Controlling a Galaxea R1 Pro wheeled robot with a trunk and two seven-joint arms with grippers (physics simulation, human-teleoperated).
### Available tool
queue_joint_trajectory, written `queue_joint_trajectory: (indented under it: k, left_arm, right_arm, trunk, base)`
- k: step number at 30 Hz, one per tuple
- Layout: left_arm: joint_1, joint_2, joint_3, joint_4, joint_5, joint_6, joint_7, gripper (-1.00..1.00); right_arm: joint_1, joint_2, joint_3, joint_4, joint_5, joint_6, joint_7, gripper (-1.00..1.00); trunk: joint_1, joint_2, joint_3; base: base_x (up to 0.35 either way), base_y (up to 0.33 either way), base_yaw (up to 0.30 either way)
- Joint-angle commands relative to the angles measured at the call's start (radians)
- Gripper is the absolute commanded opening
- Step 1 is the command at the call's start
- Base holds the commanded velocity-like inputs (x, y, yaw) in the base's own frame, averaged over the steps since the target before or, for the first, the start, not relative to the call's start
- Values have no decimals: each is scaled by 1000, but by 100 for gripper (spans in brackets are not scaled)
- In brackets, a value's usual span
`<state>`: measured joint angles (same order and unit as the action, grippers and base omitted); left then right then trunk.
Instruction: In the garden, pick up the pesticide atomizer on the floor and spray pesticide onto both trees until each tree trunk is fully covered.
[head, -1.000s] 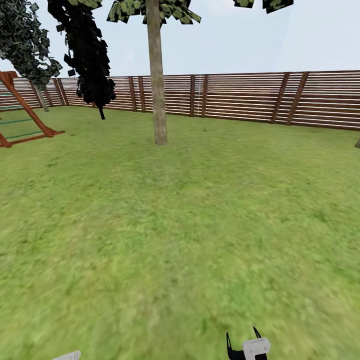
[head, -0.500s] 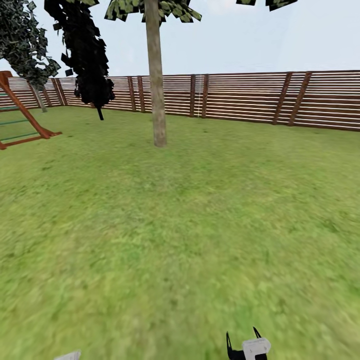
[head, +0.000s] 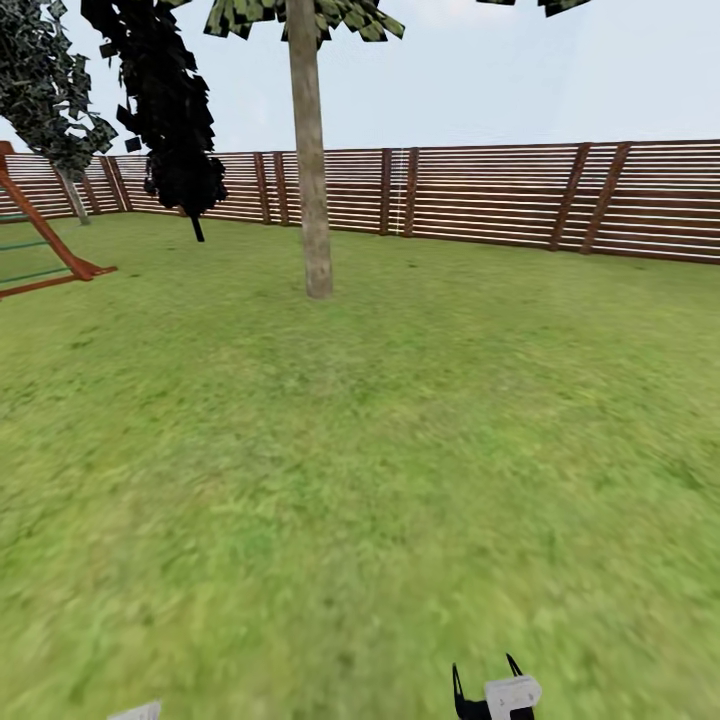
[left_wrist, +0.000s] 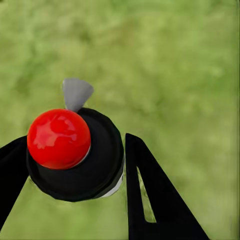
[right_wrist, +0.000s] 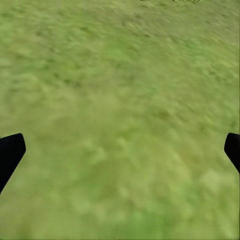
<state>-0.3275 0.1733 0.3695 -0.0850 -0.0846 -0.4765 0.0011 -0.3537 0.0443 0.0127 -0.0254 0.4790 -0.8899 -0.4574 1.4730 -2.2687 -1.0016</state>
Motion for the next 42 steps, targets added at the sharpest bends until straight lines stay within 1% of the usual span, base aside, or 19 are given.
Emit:
queue_joint_trajectory:
  k: [1, 42]
  left_arm:
    - [-1, 0, 7, 1, -9, -4, 1, -100]
    - [-1, 0, 8, 1, -9, -5, 1, -100]
  right_arm:
    - [-1, 0, 1, 1, 9, 0, -10, 100]
    - [-1, 0, 1, 1, 9, 0, -10, 100]
  trunk:
    - [0, 0, -1]
    - [0, 0, -1]
  base:
    - [339, 0, 0]
    - [339, 0, 0]
